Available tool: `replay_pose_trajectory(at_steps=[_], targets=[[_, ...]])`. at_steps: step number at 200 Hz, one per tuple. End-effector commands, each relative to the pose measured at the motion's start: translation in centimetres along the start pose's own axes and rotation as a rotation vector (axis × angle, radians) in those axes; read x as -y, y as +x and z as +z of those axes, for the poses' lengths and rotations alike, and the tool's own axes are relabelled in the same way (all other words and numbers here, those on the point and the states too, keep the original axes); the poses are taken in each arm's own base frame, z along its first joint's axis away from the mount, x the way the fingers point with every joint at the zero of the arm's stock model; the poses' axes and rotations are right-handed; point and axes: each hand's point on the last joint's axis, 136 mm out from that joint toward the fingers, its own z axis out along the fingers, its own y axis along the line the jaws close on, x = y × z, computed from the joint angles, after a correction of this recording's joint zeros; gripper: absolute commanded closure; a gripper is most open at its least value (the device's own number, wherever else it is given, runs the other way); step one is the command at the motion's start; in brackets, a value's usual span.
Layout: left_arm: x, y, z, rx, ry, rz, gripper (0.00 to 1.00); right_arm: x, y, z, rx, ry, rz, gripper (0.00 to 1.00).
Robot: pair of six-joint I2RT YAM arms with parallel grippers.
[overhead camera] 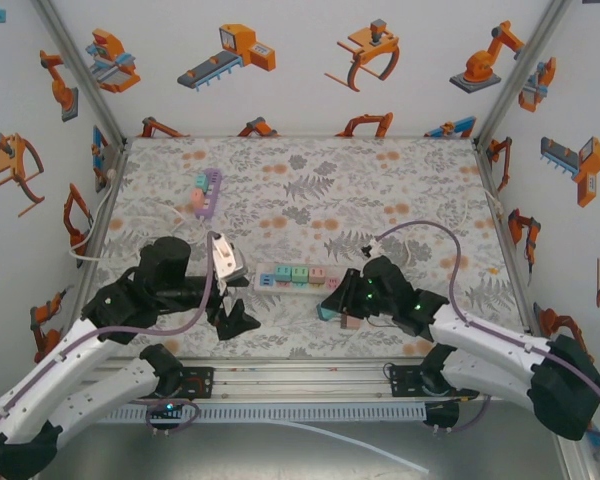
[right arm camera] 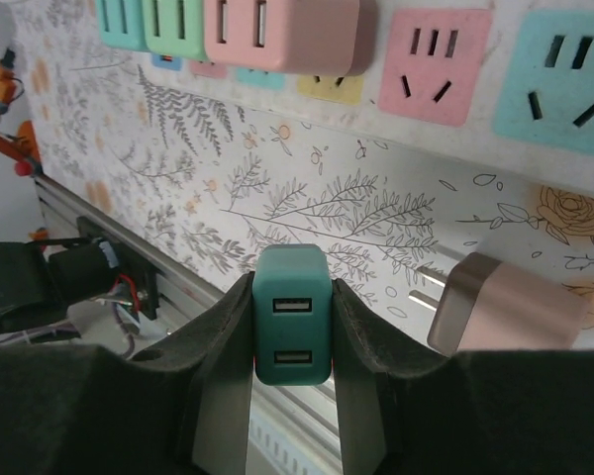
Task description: Pull the plug off the socket
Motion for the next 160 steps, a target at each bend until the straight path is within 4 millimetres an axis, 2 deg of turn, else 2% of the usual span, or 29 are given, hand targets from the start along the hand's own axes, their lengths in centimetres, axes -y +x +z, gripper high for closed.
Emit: replay_pose_trajectory(at_steps=[1, 37, 72, 122, 160], targets=[[0.3, 0.6, 0.3, -0.019, 0.015, 0.049, 0.03, -0.8, -0.7, 0.9, 0.041, -0.014, -0.054, 0.98], [0.0, 0.9, 0.4, -0.026, -0.005, 0.057, 0.03, -0.8, 0.2, 2.9, -0.011, 0.016, -0.104, 0.87], [-0.1, 1.2, 0.2, -0.025, -0.024, 0.059, 0.03, -0.1, 1.0, 3.9, -0.033, 0.057, -0.122, 0.74], [-0.5, 1.5, 0.5, -0.039, -0.036, 0.054, 0.03, 0.2, 1.0, 3.3, -0.014, 0.095, -0.163, 0.62], [-1.3, 1.4, 0.5, -0.041, -0.081, 0.058, 0.03, -0.4, 0.5, 2.1, 0.012, 0.084, -0.195, 0.54]])
